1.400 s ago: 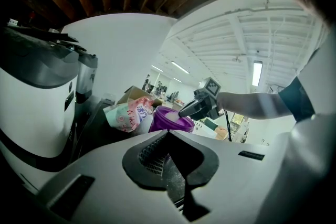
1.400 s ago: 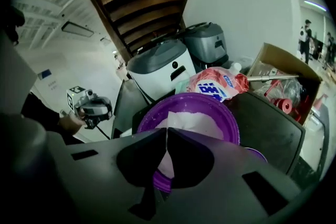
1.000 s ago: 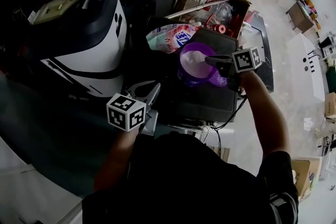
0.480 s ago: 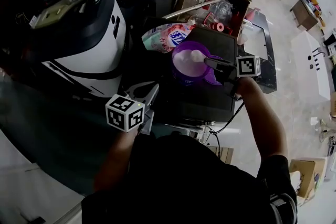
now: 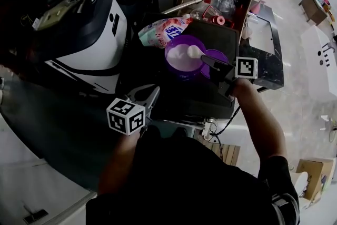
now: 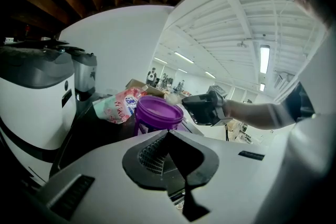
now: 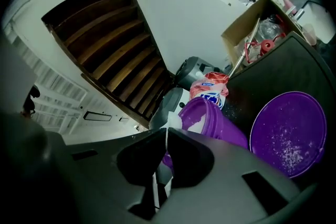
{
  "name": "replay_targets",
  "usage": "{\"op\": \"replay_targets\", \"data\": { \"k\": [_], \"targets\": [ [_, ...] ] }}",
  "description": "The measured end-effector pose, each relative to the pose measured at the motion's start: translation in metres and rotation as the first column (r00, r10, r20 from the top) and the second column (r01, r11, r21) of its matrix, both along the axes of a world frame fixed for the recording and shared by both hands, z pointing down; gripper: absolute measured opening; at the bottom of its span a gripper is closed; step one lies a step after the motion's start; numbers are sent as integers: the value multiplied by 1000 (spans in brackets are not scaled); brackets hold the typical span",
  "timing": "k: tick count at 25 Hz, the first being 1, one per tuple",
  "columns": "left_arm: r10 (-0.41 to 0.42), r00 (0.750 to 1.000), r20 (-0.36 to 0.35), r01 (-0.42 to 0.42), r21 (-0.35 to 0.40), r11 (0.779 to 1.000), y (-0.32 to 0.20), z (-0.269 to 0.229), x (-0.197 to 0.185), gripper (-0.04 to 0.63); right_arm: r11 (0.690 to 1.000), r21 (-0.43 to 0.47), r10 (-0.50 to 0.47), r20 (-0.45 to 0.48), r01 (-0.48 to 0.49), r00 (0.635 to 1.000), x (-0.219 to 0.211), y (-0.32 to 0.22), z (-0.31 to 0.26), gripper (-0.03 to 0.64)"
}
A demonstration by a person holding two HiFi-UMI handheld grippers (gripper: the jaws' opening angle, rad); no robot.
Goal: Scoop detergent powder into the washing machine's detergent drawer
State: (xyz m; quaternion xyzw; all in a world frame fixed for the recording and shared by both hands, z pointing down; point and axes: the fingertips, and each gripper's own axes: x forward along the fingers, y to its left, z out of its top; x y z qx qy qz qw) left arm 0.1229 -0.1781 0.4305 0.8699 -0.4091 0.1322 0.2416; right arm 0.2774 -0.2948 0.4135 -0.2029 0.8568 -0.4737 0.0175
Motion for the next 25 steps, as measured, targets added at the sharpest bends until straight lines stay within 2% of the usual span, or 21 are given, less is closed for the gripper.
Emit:
{"op": "replay_targets", "data": {
  "k": [7, 16, 20, 25],
  "targets": [
    [-54, 998, 19, 54, -25, 998, 17, 6, 0, 8, 999, -35, 16, 19, -15, 1000, 6, 2, 13, 21],
    [-51, 999, -2, 51, -5, 999, 29, 0, -10, 8, 999, 24, 25, 61, -26, 998, -3, 15, -15, 21],
    [-37, 999, -14, 37, 4, 999, 39, -2, -31, 8, 998, 47, 35, 75, -39, 997, -19, 28, -30, 21],
    [-33, 999, -21, 33, 13, 999, 56, -1, -81, 8, 996, 82, 37, 74, -43, 997, -59, 49, -46, 21]
  ]
}}
